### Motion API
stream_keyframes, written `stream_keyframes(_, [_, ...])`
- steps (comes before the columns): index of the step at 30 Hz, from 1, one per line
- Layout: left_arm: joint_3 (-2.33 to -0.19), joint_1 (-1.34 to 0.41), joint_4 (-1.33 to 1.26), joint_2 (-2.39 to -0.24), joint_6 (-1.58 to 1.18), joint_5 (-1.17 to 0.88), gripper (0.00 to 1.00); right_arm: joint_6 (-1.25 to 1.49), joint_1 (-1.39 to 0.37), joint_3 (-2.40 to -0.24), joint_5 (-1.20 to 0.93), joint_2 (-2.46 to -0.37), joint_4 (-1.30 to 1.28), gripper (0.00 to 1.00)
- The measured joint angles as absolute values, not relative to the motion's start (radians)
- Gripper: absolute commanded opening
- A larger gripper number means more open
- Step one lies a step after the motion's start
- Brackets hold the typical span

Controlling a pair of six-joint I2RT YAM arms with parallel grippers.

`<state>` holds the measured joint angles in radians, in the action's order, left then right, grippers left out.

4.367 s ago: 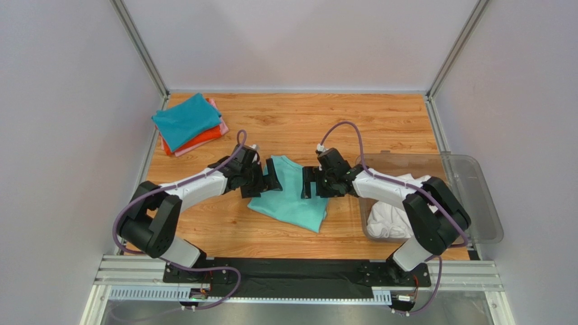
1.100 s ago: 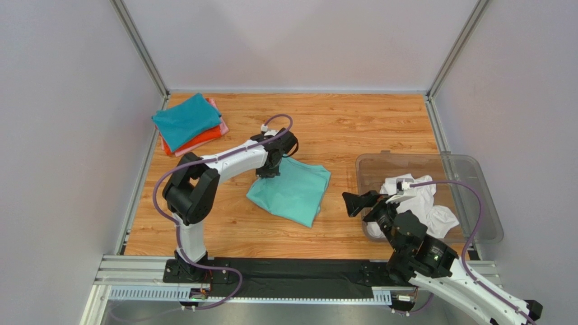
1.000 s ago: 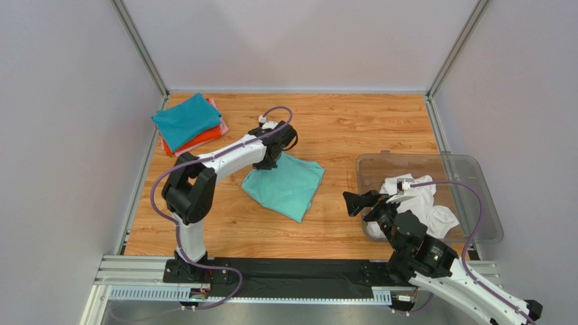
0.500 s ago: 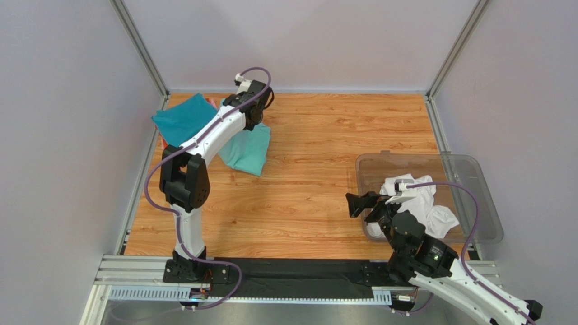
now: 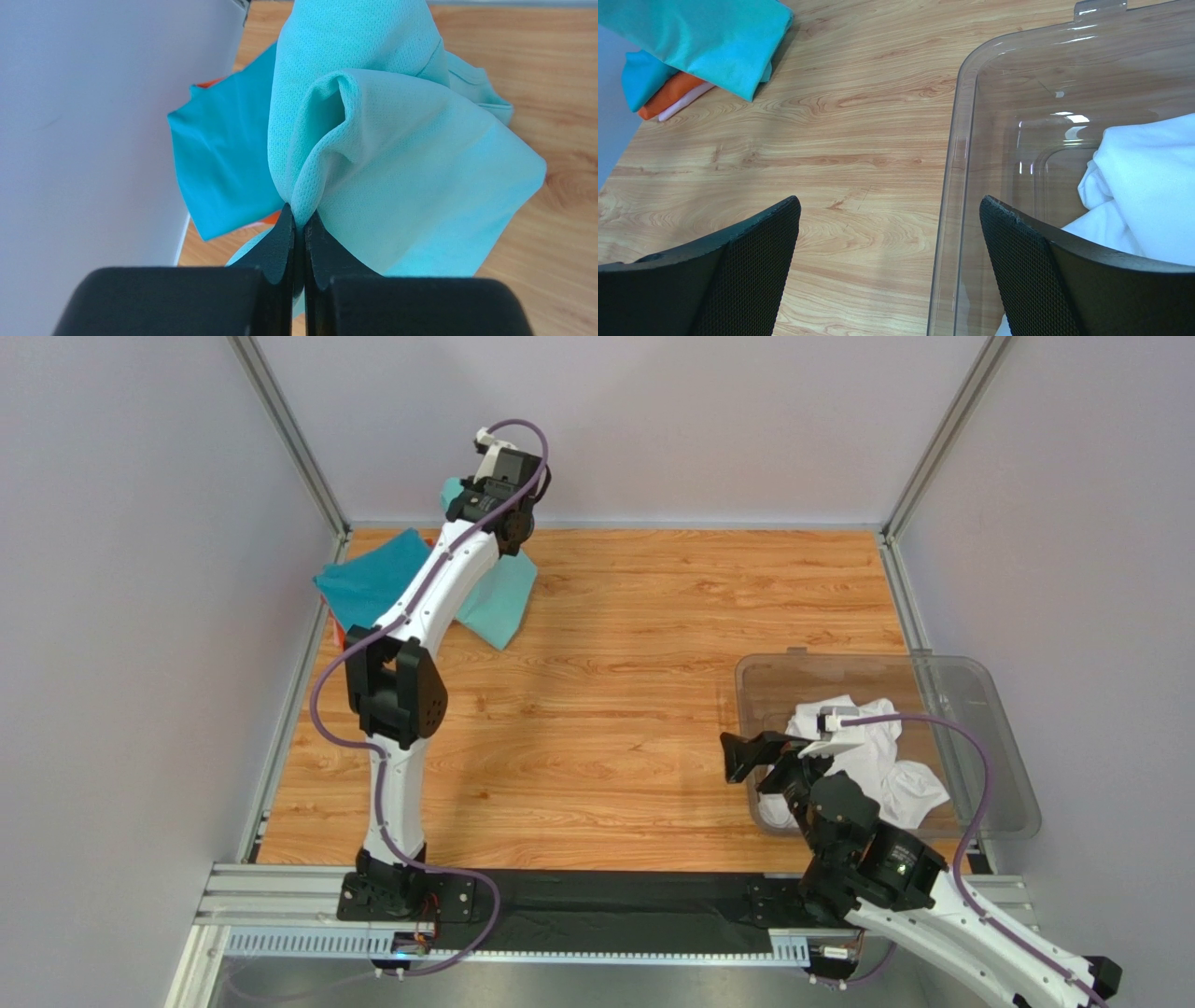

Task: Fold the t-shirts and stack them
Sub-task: Neatly place the folded tshirt to the corner

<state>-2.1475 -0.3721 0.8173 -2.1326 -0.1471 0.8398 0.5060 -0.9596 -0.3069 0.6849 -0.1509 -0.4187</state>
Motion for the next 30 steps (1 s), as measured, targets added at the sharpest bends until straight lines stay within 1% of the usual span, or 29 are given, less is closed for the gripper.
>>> stream_keyframes(10, [-2.278,-0.357,0.741,-2.148,-0.006,0.865,0.00,0.499,-0.960,-0.307,0.712,-0.187,-0.418,1.00])
stream_keyframes(18, [-2.320,-0.340,0.687,-2.148,0.049,0.888,0.00,0.500,-0.960,-0.307,0.717,-0.233,-0.417,1.00])
stream_keyframes(30, [-2.342,-0.215,0.667,-2.156,0.045,0.863,0.00,0.501,-0.960,-0.307,0.717,-0.266,-0.413,1.00])
